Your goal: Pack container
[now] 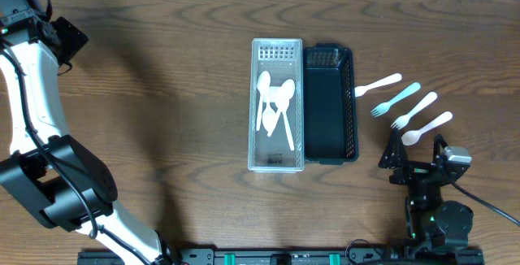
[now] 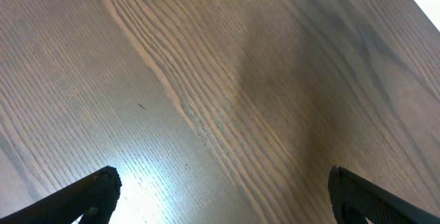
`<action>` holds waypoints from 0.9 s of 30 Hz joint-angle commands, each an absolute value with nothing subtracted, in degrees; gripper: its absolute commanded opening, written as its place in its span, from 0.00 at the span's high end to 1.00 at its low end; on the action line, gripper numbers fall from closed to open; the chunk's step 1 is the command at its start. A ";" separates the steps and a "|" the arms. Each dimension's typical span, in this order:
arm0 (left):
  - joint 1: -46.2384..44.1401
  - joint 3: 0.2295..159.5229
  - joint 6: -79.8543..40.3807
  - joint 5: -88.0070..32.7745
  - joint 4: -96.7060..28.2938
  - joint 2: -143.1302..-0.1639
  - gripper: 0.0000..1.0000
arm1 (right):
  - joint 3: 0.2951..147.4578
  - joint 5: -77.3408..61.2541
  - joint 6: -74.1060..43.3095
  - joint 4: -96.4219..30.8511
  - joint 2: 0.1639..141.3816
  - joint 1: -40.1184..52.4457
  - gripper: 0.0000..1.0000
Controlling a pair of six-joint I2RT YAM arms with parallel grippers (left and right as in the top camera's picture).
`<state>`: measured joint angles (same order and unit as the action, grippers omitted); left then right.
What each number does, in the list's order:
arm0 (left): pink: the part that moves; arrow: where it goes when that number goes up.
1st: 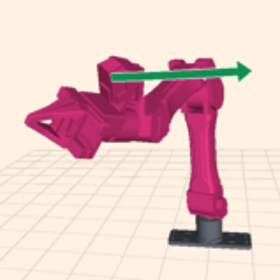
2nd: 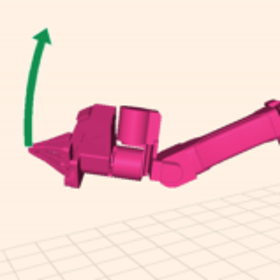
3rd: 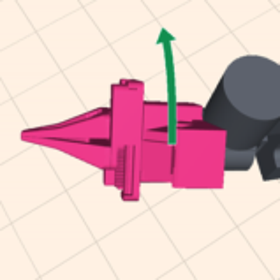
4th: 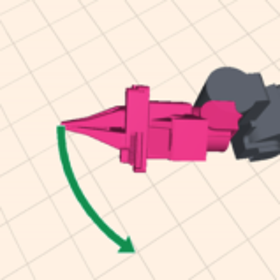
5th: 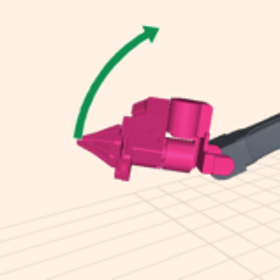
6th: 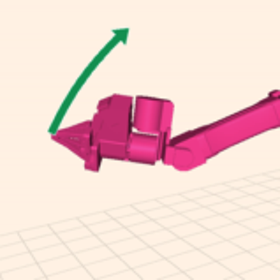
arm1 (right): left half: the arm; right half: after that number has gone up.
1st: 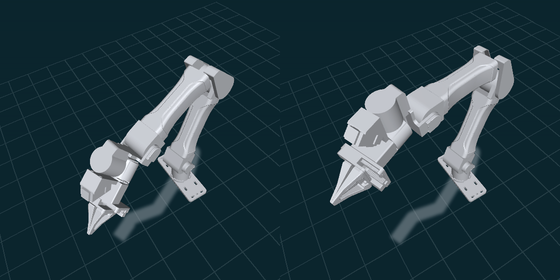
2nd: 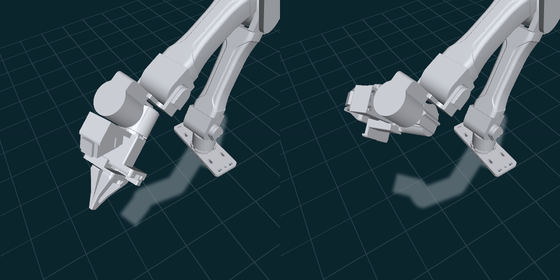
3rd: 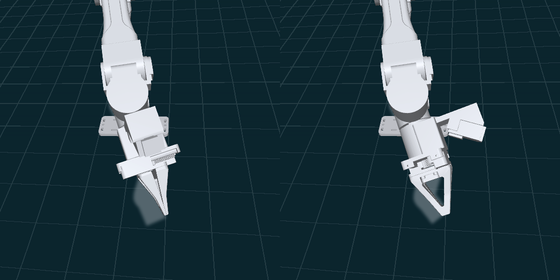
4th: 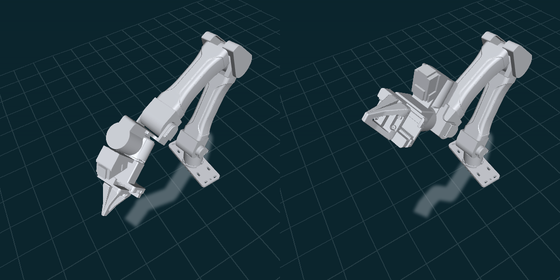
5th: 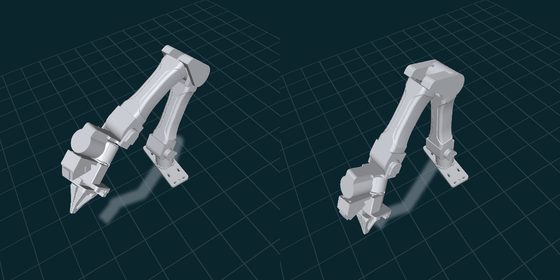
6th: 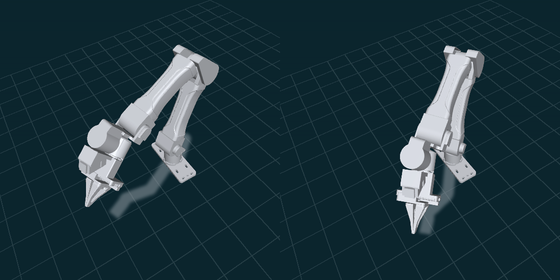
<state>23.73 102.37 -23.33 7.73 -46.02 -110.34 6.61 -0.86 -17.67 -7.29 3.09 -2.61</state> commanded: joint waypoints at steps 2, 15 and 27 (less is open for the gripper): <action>23.77 103.35 -22.81 8.40 -46.00 -109.30 0.02 | 9.61 -1.54 -21.19 -7.07 10.50 -2.94 0.01; 23.77 103.35 -22.81 8.40 -46.00 -109.30 0.02 | 43.99 1.28 -12.53 -19.94 51.94 -4.16 0.01; 23.77 103.35 -22.81 8.40 -46.00 -109.30 0.02 | 78.02 -2.07 -6.55 -47.16 82.39 -8.95 0.01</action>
